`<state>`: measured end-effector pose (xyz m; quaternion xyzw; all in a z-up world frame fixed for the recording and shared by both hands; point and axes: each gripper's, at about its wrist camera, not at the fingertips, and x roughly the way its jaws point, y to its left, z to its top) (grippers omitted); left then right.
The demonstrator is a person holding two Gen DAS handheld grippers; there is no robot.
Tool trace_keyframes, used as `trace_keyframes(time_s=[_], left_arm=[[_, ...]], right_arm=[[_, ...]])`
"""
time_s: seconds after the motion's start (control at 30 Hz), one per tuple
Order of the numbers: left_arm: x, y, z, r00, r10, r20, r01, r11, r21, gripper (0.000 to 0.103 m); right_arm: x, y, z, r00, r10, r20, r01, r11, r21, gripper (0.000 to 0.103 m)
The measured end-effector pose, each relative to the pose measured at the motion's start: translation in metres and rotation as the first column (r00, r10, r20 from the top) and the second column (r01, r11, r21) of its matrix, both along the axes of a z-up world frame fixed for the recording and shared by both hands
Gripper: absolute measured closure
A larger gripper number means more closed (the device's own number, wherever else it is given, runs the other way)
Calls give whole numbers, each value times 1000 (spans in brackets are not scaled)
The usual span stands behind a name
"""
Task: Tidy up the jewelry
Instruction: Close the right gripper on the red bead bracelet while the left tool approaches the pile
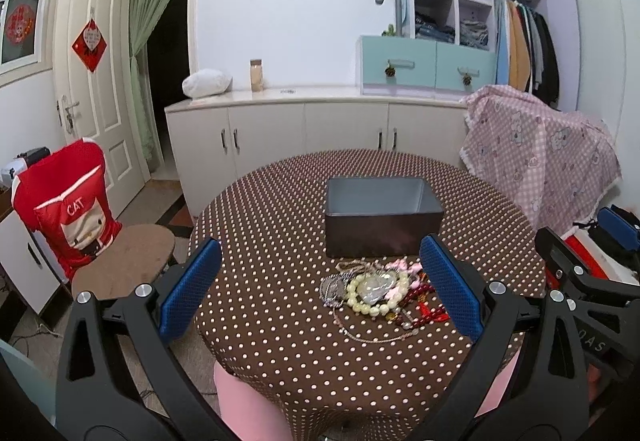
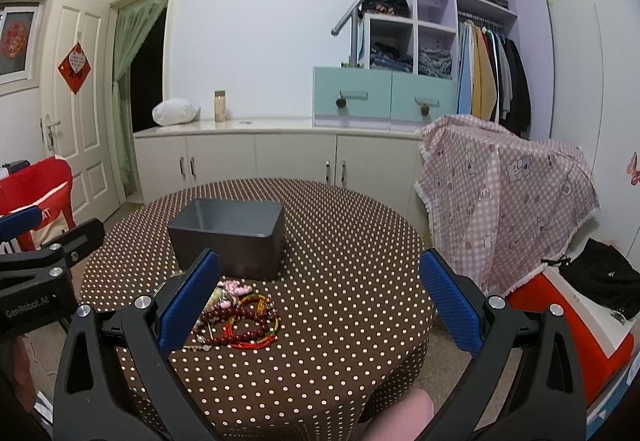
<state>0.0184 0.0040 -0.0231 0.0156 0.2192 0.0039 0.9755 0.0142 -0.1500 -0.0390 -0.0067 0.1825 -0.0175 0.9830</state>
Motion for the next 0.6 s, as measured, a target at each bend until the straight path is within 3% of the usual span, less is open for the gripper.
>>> trace_keyframes(time_s=[0.33, 0.6], left_arm=[[23, 12, -26, 993, 16, -115, -16, 1000, -1, 6], [42, 19, -49, 979, 16, -203, -18, 1000, -6, 6]], right_arm=[[33, 0, -33, 990, -9, -139, 9, 1000, 1, 7], [52, 10, -56, 972, 64, -227, -60, 998, 22, 7]])
